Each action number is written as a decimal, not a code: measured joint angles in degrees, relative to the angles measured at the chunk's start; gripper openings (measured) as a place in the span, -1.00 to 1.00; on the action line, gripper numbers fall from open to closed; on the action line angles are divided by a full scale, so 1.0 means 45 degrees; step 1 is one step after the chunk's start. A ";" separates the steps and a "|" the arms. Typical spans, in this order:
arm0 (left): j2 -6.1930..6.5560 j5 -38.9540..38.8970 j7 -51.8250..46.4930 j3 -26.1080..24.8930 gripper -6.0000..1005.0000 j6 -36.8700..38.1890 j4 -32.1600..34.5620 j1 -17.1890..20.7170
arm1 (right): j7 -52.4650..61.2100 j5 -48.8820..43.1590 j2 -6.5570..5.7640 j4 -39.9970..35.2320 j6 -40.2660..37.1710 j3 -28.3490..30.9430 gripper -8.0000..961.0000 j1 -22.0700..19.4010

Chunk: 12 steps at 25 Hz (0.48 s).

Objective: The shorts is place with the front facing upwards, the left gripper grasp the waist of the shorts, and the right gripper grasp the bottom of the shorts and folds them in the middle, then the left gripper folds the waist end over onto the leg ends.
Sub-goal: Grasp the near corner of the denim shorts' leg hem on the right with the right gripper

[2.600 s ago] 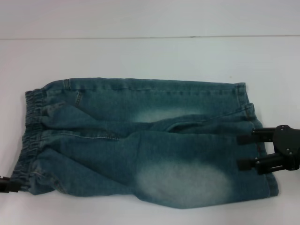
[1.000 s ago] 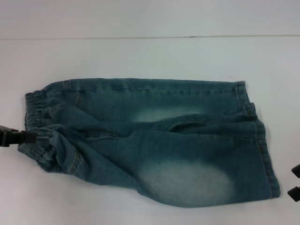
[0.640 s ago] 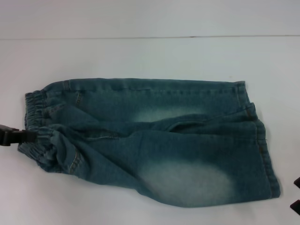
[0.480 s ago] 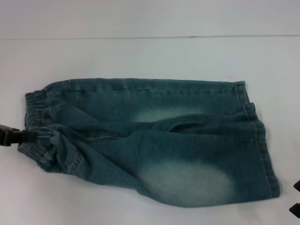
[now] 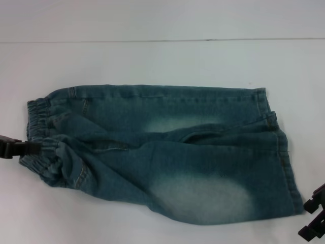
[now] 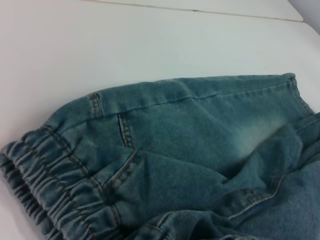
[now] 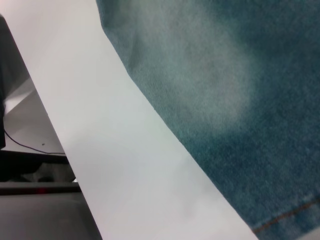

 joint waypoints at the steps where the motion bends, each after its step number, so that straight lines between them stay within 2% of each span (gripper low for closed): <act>1: -0.0002 0.0000 0.0000 0.0002 -0.87 -0.0006 -0.0034 0.0000 | 0.0000 -0.0006 0.0021 0.0134 0.0128 -0.0083 0.96 0.0058; 12: -0.0006 0.0001 0.0044 -0.0012 -0.86 -0.0080 -0.0245 0.0023 | -0.0126 0.0114 0.0236 0.0537 0.0620 -0.0210 0.87 0.0389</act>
